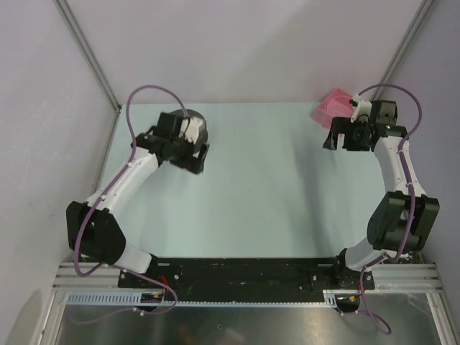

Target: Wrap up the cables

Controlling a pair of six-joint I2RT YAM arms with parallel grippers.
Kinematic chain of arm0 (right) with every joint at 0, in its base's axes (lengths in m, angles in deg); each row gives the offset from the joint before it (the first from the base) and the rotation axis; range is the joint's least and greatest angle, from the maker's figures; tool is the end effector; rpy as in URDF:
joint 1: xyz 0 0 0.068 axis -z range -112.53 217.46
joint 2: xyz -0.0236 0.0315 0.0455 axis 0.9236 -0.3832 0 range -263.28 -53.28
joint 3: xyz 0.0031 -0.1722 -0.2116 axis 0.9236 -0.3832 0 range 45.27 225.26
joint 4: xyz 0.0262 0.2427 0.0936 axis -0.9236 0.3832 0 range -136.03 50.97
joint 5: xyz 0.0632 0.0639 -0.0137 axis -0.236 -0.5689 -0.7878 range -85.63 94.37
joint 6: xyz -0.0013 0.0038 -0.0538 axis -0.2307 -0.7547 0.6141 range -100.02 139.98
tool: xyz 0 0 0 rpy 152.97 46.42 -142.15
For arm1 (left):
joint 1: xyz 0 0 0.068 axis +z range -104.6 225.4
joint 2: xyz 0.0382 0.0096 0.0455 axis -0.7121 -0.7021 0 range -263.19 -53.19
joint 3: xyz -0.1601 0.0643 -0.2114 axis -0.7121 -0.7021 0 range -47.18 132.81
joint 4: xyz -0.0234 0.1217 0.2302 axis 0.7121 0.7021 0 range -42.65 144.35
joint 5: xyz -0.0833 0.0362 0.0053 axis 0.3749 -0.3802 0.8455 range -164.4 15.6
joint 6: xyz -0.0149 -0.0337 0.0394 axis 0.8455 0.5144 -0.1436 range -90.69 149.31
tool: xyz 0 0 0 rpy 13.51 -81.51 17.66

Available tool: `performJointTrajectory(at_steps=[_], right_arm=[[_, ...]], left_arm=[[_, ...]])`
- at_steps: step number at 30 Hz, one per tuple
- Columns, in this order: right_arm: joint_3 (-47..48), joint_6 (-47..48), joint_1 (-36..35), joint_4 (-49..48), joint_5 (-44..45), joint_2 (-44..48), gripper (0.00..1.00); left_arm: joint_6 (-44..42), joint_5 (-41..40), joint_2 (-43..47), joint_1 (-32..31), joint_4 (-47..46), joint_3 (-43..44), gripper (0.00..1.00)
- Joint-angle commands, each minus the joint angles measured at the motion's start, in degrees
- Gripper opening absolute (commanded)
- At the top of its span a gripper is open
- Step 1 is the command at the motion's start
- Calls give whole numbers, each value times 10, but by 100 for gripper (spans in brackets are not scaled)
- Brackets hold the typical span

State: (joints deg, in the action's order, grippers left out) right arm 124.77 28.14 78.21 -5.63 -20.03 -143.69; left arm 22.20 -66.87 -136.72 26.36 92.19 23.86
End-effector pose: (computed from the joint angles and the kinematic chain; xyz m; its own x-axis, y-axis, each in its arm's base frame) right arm 0.3371 -0.0491 0.3070 -0.7471 0.0102 -0.6646 -0.1920 0.9540 0.2304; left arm 0.2834 -0.1028 0.2894 -0.7412 0.3857 -0.5494 0.4859 0.8730 -0.0426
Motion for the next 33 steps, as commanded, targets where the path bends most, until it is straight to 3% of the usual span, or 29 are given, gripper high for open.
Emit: performJointTrajectory(at_steps=[1, 4, 9, 12, 14, 18, 29, 33], right_arm=[[9, 14, 4, -97, 38, 69, 99], [7, 6, 4, -167, 51, 91, 99], [7, 1, -1, -264, 92, 117, 99], [7, -5, -3, -303, 107, 113, 99], [7, 7, -3, -309, 100, 112, 99], [7, 32, -6, -308, 80, 115, 99], [7, 45, -14, -238, 44, 128, 99], [7, 43, -19, -232, 50, 130, 99]], left_arm=[[21, 16, -11, 30, -54, 143, 99], [53, 62, -40, 67, -68, 227, 99], [104, -50, -120, 86, -84, 379, 99], [80, -122, -195, 86, -92, 458, 99], [9, -150, -246, 87, -90, 493, 100], [-160, -115, -296, 99, -91, 486, 99], [-367, -56, -397, 123, -93, 477, 99], [-401, -57, -423, 122, -93, 469, 99]])
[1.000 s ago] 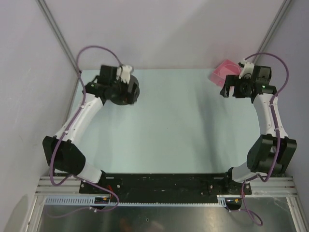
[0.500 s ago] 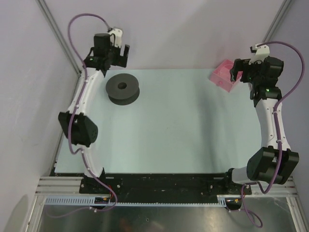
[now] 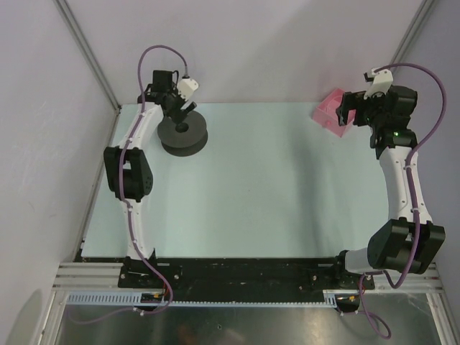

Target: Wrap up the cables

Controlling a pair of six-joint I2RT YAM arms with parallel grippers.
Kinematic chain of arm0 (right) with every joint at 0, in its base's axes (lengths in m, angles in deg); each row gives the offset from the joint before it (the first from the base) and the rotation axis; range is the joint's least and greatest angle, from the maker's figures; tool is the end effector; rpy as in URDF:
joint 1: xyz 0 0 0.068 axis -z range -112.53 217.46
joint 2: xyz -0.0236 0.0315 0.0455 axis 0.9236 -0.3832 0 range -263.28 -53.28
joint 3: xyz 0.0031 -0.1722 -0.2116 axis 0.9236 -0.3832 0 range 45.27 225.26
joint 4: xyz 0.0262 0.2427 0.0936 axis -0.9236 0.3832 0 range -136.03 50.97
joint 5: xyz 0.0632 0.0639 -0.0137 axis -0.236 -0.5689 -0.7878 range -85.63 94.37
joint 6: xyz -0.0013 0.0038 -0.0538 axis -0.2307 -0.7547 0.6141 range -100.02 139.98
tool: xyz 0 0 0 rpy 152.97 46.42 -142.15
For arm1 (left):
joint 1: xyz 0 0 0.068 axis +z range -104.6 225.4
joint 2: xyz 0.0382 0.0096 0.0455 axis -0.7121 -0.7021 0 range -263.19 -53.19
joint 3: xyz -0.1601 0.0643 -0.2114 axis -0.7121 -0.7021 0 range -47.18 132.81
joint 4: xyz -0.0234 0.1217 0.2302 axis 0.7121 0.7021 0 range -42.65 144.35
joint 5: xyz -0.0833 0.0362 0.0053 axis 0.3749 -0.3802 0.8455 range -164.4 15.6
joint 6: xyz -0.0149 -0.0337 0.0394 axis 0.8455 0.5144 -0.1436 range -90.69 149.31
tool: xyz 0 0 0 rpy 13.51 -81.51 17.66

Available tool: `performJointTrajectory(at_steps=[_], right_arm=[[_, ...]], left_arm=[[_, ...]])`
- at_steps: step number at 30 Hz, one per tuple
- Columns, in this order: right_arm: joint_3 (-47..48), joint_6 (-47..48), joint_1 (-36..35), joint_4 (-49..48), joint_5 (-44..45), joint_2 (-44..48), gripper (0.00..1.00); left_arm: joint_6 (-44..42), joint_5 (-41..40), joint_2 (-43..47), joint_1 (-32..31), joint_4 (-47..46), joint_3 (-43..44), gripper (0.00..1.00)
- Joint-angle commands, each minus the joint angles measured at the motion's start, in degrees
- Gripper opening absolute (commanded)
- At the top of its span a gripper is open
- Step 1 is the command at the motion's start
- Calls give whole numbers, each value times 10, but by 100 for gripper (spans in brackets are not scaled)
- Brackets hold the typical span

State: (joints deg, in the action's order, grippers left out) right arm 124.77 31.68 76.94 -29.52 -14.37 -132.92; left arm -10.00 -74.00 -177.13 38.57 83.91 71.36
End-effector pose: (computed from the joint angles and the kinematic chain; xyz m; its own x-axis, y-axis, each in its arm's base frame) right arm 0.3184 -0.0417 0.4017 -0.2467 -0.1535 -0.9568 -0.2020 0.9738 -0.1042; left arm 0.4949 -0.0596 0.2959 -0.4348 0.6902 -0.5784 0.5166 0.7173 0.4676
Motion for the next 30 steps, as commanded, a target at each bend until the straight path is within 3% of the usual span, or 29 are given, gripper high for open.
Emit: performJointTrajectory(at_steps=[1, 15, 24, 30], right_arm=[[7, 5, -7, 7, -2, 23, 99], [7, 7, -27, 20, 10, 37, 99], [7, 17, -31, 13, 33, 44, 99], [7, 19, -32, 3, 35, 42, 99]], left_arm=[[-85, 11, -25, 0, -10, -7, 99], [-107, 45, -61, -5, -11, -23, 100], [-84, 105, 8, -19, -10, -131, 99], [-79, 134, 84, -63, -11, -240, 99]])
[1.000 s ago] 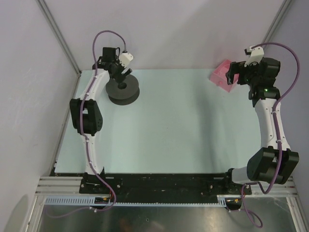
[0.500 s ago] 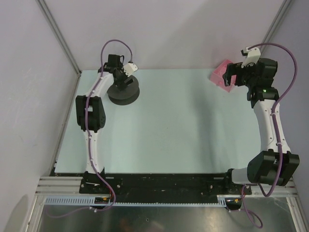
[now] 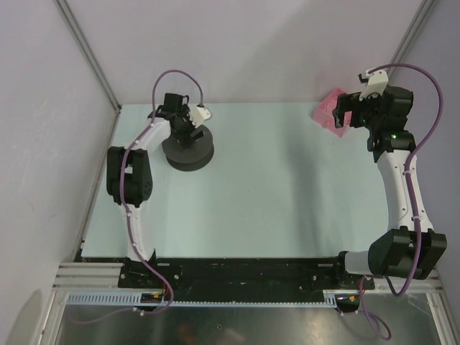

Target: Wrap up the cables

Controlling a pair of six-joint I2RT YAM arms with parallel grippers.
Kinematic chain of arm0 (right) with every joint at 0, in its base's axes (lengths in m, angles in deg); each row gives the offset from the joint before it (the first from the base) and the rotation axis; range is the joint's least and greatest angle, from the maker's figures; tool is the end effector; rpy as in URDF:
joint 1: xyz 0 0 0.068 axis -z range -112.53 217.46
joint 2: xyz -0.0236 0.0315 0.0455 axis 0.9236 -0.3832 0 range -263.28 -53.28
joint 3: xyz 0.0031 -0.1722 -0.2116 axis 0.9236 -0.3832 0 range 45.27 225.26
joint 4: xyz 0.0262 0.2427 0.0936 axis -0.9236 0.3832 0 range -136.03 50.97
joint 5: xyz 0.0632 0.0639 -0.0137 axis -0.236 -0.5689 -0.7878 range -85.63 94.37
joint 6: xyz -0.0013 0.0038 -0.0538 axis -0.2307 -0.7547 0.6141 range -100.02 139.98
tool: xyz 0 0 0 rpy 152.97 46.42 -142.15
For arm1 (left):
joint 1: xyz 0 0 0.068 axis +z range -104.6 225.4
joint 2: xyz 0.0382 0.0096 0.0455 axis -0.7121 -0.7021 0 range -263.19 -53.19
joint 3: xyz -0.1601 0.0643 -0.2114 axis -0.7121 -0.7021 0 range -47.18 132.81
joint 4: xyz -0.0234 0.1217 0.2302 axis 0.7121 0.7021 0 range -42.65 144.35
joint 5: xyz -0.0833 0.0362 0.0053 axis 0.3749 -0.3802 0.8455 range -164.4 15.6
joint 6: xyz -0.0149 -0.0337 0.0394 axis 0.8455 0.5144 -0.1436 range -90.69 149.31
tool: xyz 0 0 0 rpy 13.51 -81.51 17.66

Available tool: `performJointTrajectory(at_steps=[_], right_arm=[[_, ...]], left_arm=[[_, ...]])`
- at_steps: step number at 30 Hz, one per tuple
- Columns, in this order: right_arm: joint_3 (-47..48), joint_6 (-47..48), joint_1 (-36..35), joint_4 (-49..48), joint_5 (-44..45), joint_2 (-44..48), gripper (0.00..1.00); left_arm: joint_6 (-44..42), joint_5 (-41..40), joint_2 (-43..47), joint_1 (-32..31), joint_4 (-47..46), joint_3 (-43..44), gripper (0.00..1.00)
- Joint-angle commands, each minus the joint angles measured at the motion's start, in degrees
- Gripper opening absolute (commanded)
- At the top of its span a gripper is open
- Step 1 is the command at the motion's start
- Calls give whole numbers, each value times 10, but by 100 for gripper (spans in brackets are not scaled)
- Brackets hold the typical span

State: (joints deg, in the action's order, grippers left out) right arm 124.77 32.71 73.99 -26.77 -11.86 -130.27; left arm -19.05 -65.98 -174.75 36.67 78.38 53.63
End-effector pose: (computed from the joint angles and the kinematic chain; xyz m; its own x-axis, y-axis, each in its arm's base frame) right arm 0.3055 -0.0250 0.4102 -0.2447 -0.1850 -0.9518 -0.2161 0.9673 -0.1325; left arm 0.4698 -0.0775 0.2219 -0.3366 0.7997 -0.4971 0.7396 0.5513 0.3860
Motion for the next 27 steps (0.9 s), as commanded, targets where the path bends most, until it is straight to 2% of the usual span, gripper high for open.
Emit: performJointTrajectory(at_steps=[1, 8, 17, 23, 27], right_arm=[[7, 9, -3, -25, 10, 14, 99], [7, -6, -3, -27, 7, -1, 99], [7, -8, -5, -12, 2, -23, 99], [7, 0, -9, -34, 18, -42, 99], [8, -12, -19, -87, 97, -74, 99]], left_arm=[[17, 58, 71, -54, 45, -78, 99], [73, 67, 123, -153, 37, -152, 99], [151, 54, 128, -261, 25, -140, 100], [164, 43, 144, -280, 25, -132, 100], [180, 39, 176, -261, 25, -92, 99]])
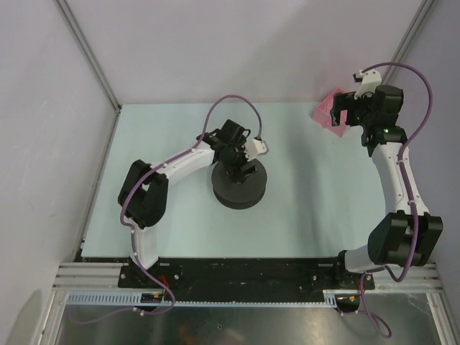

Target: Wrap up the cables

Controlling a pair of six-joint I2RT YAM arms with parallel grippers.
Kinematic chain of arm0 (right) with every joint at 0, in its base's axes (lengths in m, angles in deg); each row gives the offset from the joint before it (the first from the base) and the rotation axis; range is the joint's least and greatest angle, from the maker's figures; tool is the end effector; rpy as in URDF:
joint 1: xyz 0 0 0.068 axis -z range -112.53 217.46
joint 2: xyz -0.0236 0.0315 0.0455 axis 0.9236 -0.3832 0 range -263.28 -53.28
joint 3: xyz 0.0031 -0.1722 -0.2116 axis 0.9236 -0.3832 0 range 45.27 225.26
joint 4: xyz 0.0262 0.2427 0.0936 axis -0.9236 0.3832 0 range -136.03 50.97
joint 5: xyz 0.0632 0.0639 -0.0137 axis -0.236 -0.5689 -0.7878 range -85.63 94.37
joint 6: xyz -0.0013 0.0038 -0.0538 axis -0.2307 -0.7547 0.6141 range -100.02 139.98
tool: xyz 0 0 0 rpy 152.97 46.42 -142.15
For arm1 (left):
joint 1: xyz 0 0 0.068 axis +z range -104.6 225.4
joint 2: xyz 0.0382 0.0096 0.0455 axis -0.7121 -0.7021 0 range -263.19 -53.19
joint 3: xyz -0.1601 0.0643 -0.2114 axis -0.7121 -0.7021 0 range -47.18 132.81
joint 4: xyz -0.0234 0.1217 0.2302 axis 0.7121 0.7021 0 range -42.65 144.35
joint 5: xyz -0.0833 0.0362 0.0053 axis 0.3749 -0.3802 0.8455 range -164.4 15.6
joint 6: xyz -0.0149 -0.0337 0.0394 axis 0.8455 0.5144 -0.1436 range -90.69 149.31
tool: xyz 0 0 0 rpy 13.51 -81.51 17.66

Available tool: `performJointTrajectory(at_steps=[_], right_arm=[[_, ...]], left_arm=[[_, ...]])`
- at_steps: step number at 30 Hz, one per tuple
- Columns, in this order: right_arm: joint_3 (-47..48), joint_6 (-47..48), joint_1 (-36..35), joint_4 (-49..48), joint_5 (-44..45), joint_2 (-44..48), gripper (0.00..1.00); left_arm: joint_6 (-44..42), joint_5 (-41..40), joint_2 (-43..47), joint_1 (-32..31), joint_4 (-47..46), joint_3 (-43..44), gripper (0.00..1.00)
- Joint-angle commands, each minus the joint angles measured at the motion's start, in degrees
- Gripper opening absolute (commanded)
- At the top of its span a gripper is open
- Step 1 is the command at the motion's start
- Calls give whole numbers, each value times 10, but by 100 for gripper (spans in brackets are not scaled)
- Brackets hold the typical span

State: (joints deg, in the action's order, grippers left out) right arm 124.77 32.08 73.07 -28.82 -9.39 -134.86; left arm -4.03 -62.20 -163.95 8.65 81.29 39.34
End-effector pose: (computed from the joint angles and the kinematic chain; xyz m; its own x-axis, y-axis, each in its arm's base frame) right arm 0.3301 -0.0240 0.3898 -0.2945 -0.1757 -0.9394 -0.1947 0.9734 -0.1210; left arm 0.3312 -0.2567 0.2220 -0.1981 0.8185 -0.5393 0.9374 0.3190 0.1399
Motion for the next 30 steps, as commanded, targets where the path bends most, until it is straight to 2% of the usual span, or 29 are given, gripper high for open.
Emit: performJointTrajectory(at_steps=[1, 7, 11, 15, 19, 21, 23, 30], right_arm=[[13, -9, -12, -78, 86, -38, 99], [93, -24, -12, -108, 100, -133, 94], [195, -16, 2, -85, 107, -235, 80], [357, 21, 30, 9, 72, -367, 72], [555, 86, 52, 145, 34, -494, 71], [617, 115, 58, 193, 21, -539, 71], [627, 143, 59, 207, 16, -558, 70], [574, 193, 60, 185, 19, -570, 68]], left_arm=[[35, 5, 78, 28, -4, 62, 99], [68, 35, 139, 78, -3, 110, 100], [83, 45, 170, 95, -3, 104, 99], [85, 48, 196, 96, -3, 81, 99], [85, 51, 211, 98, -3, 60, 99], [84, 51, 215, 98, -3, 51, 99], [85, 49, 218, 98, -3, 43, 100], [88, 58, 232, 98, -2, 26, 100]])
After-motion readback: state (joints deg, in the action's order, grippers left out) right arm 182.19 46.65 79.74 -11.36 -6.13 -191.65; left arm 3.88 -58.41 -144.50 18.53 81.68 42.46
